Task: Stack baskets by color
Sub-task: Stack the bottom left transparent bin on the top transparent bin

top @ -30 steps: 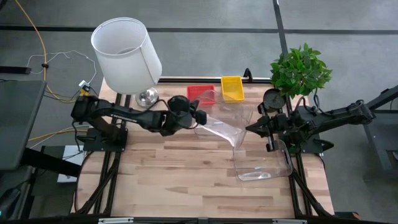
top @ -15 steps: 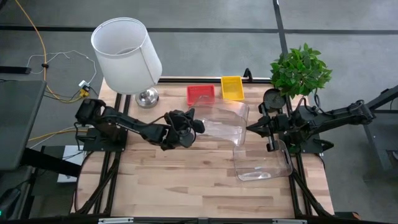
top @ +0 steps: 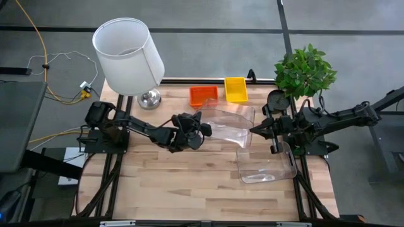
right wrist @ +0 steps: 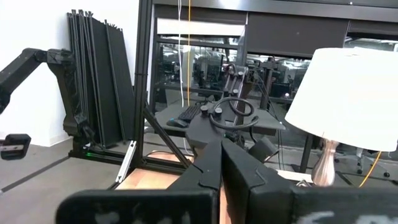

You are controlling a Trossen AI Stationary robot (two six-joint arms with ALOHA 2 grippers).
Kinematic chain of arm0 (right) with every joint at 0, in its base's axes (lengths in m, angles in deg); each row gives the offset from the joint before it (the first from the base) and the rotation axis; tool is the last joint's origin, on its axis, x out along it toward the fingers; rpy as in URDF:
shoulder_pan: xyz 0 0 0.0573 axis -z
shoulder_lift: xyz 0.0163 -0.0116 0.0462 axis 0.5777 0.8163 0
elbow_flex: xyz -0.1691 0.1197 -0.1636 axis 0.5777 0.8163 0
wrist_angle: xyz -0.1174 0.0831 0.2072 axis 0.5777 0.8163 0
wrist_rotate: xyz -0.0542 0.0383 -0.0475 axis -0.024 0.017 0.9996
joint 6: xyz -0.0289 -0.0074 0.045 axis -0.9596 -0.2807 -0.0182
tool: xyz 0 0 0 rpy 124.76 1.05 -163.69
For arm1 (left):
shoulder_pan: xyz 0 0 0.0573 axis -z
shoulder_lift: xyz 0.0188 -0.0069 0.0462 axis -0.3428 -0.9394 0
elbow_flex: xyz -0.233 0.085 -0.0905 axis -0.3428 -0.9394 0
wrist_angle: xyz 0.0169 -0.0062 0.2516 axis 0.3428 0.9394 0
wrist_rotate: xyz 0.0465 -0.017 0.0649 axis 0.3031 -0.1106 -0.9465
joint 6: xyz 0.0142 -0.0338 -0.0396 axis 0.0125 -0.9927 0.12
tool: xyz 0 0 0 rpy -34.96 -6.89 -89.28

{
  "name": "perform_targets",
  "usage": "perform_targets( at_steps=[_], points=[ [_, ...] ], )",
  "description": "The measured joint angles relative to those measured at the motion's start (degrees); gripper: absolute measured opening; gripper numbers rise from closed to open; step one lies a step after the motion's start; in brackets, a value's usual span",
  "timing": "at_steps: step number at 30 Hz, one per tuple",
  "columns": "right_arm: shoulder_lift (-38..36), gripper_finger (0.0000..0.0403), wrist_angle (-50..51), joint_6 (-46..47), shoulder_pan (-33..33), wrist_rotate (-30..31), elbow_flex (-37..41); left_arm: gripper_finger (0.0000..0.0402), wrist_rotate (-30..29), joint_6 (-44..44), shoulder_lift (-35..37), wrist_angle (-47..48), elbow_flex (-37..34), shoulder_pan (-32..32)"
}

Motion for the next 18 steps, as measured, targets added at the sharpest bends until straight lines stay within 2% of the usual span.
perform_targets(
  at_steps=[8,18],
  points=[
    [0.04,0.0,1.17,0.02,0.0,0.0,0.0,0.0001,-5.31,6.08,2.22,0.39,0.04,2.23],
    [0.04,0.0,0.97,0.02,0.0,0.0,0.0,0.0003,-1.3,7.29,2.77,0.47,0.02,2.12]
  ],
)
